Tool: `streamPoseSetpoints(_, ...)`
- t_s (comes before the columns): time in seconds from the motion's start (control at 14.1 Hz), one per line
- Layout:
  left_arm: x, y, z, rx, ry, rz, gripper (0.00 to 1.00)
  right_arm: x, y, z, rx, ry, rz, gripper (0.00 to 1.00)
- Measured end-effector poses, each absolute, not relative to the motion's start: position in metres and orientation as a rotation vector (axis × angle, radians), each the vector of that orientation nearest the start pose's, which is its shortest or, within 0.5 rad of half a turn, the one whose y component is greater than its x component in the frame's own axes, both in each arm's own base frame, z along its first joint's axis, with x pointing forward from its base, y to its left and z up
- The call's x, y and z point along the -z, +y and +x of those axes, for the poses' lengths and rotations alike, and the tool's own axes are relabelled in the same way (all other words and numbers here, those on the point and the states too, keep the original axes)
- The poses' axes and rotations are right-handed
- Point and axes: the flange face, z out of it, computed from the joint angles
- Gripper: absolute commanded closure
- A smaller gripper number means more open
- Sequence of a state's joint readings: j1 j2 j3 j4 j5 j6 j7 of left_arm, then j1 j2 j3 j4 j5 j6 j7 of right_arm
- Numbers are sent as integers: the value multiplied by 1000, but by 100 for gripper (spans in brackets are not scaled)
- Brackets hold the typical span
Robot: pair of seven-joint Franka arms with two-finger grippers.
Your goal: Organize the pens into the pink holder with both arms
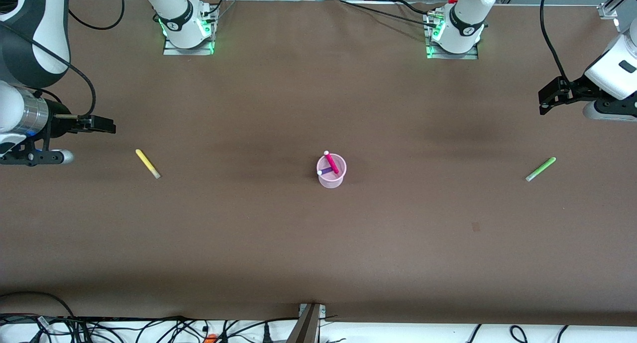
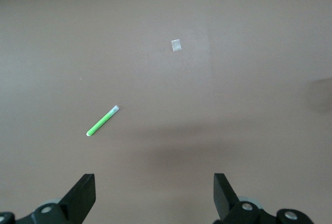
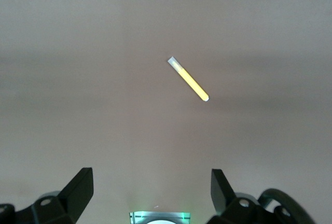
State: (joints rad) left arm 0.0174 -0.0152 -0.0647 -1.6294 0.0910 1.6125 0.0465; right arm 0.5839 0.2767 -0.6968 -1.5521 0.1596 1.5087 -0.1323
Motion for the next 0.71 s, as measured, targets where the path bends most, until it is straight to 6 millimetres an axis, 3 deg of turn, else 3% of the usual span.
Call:
streamPoseSetpoints(0.36,-609,-17,553,-3,149,-3046,0,-494,-16,602,-392,3,-3028,0)
streamPoseSetpoints(0.71,-609,-17,553,-3,149,-3046,0,-529,-1,594,-290,-9,-3100,0)
